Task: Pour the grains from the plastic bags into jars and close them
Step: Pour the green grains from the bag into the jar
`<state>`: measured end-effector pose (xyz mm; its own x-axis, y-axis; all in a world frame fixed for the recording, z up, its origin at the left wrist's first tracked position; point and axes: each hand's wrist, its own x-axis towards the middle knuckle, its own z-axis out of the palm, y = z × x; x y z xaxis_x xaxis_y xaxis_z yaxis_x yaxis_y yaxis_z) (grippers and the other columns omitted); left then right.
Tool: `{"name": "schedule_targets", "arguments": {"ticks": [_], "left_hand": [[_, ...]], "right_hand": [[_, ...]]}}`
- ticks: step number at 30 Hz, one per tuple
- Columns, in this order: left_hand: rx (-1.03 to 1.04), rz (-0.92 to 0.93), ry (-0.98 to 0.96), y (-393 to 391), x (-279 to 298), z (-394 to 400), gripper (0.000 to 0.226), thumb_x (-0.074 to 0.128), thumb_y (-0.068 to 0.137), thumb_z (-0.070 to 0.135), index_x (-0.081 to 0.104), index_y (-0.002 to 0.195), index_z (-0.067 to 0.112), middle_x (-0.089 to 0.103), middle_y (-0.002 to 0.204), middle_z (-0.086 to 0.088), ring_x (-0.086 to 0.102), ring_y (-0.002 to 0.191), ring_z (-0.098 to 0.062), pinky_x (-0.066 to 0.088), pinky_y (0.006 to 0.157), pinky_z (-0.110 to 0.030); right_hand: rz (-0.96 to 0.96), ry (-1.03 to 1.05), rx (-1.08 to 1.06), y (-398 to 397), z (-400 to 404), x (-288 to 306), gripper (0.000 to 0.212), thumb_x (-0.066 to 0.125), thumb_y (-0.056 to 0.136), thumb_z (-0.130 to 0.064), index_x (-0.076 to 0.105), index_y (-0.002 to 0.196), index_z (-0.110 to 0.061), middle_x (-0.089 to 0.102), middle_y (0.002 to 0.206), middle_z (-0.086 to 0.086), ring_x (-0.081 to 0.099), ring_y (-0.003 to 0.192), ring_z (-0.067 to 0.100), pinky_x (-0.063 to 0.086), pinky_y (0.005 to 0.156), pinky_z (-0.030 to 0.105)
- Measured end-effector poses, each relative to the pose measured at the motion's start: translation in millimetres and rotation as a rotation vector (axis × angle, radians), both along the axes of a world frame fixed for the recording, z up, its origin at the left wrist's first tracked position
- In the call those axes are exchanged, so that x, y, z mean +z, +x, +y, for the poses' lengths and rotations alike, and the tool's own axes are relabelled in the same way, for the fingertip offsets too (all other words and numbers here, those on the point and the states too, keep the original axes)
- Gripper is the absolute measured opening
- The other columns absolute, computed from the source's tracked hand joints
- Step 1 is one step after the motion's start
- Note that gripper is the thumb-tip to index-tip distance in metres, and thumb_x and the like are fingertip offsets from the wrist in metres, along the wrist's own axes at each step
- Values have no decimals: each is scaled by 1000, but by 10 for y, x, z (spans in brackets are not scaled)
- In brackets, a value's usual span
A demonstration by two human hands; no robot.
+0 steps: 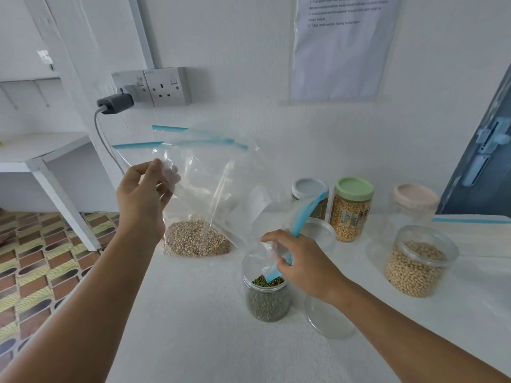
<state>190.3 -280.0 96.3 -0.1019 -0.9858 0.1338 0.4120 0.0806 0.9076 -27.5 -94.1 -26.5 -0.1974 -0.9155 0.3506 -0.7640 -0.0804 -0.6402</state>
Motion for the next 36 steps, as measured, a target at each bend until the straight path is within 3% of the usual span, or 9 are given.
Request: {"name": "schedule_targets", "arguments": {"ticks": [4,8,14,18,21,26,28,31,36], "left_hand": [[-17,142,107,56,-34,-65,13,58,106,20,57,93,20,78,111,-11,77,102,-31,58,93,-40],[-27,332,222,109,-92,-157,8,51,107,14,49,113,11,77,114,-17,77,102,-32,62,76,-35],[-14,229,163,109,-82,-68,30,68,100,42,57,107,15,77,112,-16,78,98,-31,61,87,-35],[52,80,30,151,-120,-53,36,80,91,14,58,119,20,78,103,-8,77,93,-21,61,86,-33],[108,52,18,177,-149,-40,36,75,95,10,53,121,21,77,93,-3,77,87,-18,61,88,-33],[147,-185,96,218,-195,-118,39,66,94,8,52,129,21,64,124,-11,67,107,-23,55,100,-37],[178,-312,64,214,-127,-113,45,63,95,12,50,137,24,59,122,-4,58,110,-22,47,106,-41],[187,-430,-122,195,84,-73,47,64,100,26,46,144,27,59,111,8,55,115,-20,40,97,-38],[32,-871,-397,85,486,-209,77,73,88,61,38,150,31,65,127,-6,60,115,-26,46,96,-40]], "right_hand": [[-39,-9,-19,9,29,41,46,65,96,-9,58,128,-41,64,105,-11,60,105,0,55,93,20],[-68,13,-4,12,29,101,49,68,92,-12,59,128,-43,62,112,-11,60,106,0,52,93,19],[-249,13,-18,55,35,179,29,67,97,-49,65,126,-46,59,126,-24,58,111,-7,42,89,6],[-280,-4,-20,94,23,133,21,67,100,-29,74,117,-40,67,113,-24,60,109,-5,41,91,6],[-345,-108,-44,100,28,117,21,72,97,-17,79,110,-33,74,106,-18,67,104,2,48,94,12],[-320,-156,-41,86,19,160,23,72,97,-13,79,108,-32,74,107,-20,67,109,2,48,101,16],[-309,-154,-41,67,27,147,23,71,97,-14,79,109,-33,74,108,-20,67,110,3,48,103,19],[-273,-164,-22,57,50,132,21,72,97,-13,79,111,-28,73,102,-21,68,106,5,49,100,18],[-169,-171,30,62,82,167,23,71,96,-10,79,115,-23,74,101,-15,68,104,6,47,97,13]]}}
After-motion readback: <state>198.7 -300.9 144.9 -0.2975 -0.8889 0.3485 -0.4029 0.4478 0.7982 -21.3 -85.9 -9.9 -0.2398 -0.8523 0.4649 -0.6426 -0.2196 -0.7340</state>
